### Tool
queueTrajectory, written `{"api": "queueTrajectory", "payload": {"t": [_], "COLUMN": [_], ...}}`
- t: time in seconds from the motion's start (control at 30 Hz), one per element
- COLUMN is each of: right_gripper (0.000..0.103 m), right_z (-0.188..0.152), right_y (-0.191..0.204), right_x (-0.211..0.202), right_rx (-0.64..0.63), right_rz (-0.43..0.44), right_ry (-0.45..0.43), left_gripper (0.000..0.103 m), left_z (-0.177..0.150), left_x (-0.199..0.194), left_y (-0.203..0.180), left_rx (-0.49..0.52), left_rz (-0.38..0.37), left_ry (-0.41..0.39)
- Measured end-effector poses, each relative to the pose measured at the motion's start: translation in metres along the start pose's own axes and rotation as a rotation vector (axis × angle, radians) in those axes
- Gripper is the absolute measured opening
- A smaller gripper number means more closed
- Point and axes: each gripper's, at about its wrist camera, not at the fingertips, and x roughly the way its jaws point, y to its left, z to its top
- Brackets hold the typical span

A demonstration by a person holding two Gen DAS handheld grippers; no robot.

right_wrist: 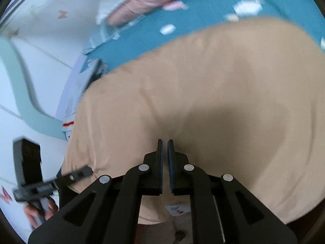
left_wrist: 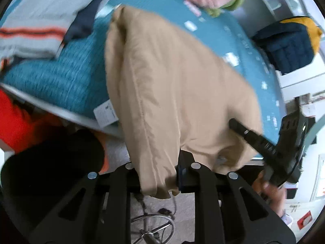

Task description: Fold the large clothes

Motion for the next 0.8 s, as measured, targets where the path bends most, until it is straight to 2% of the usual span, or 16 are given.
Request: {"api": "queueTrajectory", "payload": {"t": [0.07, 0.13, 0.2, 0.27, 0.33, 0.4, 0.53, 0.67, 0.8], "right_gripper": [0.008, 0.015, 0.036, 0.046, 0.050, 0.060, 0.066, 0.066, 0.067], "right_z": [-0.007, -0.015, -0.026, -0.034, -0.037, -0.043, -0.046, -0.043, -0.037], "right_y": [0.017, 0.032, 0.048, 0.060, 0.074, 0.081, 0.088, 0.088, 0.090], "right_x": [-0.018, -0.032, -0.048, -0.059, -0.064, -0.073, -0.071, -0.055, -0.046], "right_rx": [-0.057, -0.106, -0.154, -0.191, -0.228, -0.262, -0.319, -0.322, -0.322], "right_rz": [0.019, 0.035, 0.060, 0.070, 0.079, 0.068, 0.045, -0.016, -0.024], "right_ry": [-0.048, -0.087, -0.131, -0.165, -0.198, -0.213, -0.213, -0.229, -0.261], "left_gripper": [0.018, 0.018, 0.018, 0.018, 0.018, 0.018, 0.018, 0.018, 0.018], "left_z": [0.006, 0.011, 0.019, 0.026, 0.026, 0.031, 0.035, 0.040, 0.042], "left_x": [-0.011, -0.015, -0.016, -0.015, -0.013, -0.014, -0.017, -0.016, -0.017], "left_y": [-0.016, -0.033, -0.055, -0.075, -0.087, -0.102, -0.111, -0.122, -0.128], "left_rx": [0.018, 0.049, 0.080, 0.102, 0.116, 0.131, 0.144, 0.145, 0.126], "left_rz": [-0.037, -0.048, -0.058, -0.067, -0.069, -0.063, -0.059, -0.075, -0.088], "left_ry": [-0.018, -0.027, -0.031, -0.029, -0.025, -0.023, -0.015, -0.007, 0.004]}}
